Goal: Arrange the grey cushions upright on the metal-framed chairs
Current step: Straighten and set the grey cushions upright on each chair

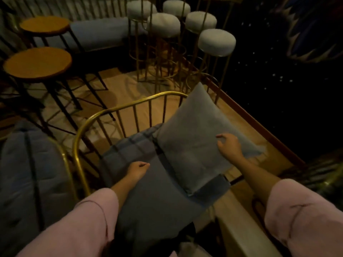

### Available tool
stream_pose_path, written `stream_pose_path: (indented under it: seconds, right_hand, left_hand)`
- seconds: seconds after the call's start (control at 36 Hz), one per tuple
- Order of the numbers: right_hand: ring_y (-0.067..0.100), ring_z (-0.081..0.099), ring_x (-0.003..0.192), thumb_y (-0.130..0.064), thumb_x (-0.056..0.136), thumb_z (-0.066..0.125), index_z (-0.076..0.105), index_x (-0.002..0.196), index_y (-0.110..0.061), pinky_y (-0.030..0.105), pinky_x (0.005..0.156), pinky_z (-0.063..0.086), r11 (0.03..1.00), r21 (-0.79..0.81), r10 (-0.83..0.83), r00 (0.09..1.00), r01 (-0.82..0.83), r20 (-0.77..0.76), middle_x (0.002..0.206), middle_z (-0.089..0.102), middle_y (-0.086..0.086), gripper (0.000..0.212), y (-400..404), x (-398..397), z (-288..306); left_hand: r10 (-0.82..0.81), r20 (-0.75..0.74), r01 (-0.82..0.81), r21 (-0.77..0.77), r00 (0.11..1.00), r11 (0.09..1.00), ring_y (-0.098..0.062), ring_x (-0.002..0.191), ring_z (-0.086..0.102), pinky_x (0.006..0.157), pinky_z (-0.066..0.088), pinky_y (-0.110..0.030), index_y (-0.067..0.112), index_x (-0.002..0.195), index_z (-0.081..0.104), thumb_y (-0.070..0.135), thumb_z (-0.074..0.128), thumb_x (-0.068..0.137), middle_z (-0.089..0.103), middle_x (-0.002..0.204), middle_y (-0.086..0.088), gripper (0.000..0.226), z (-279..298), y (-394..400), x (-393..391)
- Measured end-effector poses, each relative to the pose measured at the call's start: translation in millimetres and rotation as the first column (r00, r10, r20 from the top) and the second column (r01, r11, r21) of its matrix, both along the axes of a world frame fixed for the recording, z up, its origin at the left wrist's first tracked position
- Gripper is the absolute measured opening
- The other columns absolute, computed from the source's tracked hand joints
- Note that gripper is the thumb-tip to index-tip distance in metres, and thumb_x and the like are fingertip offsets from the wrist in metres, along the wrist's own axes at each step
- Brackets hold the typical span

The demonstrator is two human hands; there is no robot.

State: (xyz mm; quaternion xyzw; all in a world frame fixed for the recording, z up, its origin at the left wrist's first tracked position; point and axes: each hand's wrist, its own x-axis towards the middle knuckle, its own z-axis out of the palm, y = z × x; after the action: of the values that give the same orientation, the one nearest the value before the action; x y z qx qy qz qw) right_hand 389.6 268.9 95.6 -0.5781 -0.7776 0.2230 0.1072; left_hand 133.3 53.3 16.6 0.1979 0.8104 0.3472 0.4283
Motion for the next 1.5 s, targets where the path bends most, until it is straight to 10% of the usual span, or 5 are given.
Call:
stream_pose_path:
  seconds: [0.28, 0.39, 0.53, 1.0, 1.5]
  right_hand:
    - [0.036, 0.028, 0.145, -0.064, 0.086, 0.058, 0.033, 0.15, -0.017, 0.057, 0.118, 0.017, 0.999, 0.034, 0.03, 0.99, -0.035, 0.141, 0.156, 0.034, 0.013, 0.084, 130, 0, -37]
    - [0.035, 0.034, 0.142, -0.085, 0.073, 0.051, 0.024, 0.154, -0.021, 0.057, 0.116, 0.021, 0.997, -0.077, 0.002, 0.995, 0.005, 0.096, 0.156, 0.038, 0.009, 0.106, 146, 0, -61]
    - [0.029, 0.042, 0.139, -0.096, 0.061, 0.043, 0.024, 0.154, -0.026, 0.052, 0.112, 0.029, 0.999, 0.047, -0.008, 0.994, 0.003, 0.113, 0.153, 0.043, 0.005, 0.118, 150, 7, -85]
    - [0.012, 0.059, 0.113, -0.077, 0.059, 0.076, 0.049, 0.123, -0.04, 0.044, 0.098, 0.052, 0.98, -0.192, -0.01, 0.964, -0.043, -0.266, 0.124, 0.06, -0.014, 0.079, 157, 17, -90]
    - [0.021, 0.05, 0.134, -0.043, 0.085, 0.072, 0.04, 0.149, -0.014, 0.041, 0.11, 0.044, 0.754, -0.597, 0.136, 0.954, -0.275, -0.268, 0.147, 0.051, 0.005, 0.076, 58, -9, -178]
  left_hand:
    - [0.255, 0.227, -0.229, -0.134, 0.94, 0.964, -0.047, 0.096, 0.063, 0.082, 0.053, -0.05, -0.016, 0.116, 0.051, 0.034, 0.057, 0.095, 0.056, 0.12, -0.041, 0.055, -109, 120, 39]
    - [0.346, 0.252, -0.31, -0.172, 0.904, 0.935, -0.031, 0.093, 0.06, 0.076, 0.043, -0.041, 0.0, 0.077, 0.06, 0.035, 0.046, 0.1, 0.061, 0.085, -0.027, 0.044, -118, 152, 63]
    - [0.482, 0.422, -0.452, -0.177, 0.767, 0.874, -0.041, 0.112, 0.061, 0.087, 0.049, -0.048, 0.001, 0.124, 0.06, 0.063, 0.041, 0.091, 0.063, 0.122, -0.027, 0.073, -186, 180, 74]
    - [0.499, 0.754, -0.762, 0.004, 0.428, 0.648, -0.021, 0.104, 0.065, 0.094, 0.049, -0.039, 0.026, 0.109, 0.067, 0.072, 0.032, 0.089, 0.077, 0.103, 0.003, 0.061, -164, 159, 76]
    - [0.854, 0.413, -0.892, -0.175, 0.318, 0.416, -0.026, 0.106, 0.067, 0.098, 0.051, -0.047, 0.021, 0.126, 0.063, 0.083, 0.076, 0.038, 0.069, 0.122, -0.002, 0.108, -143, -24, 47]
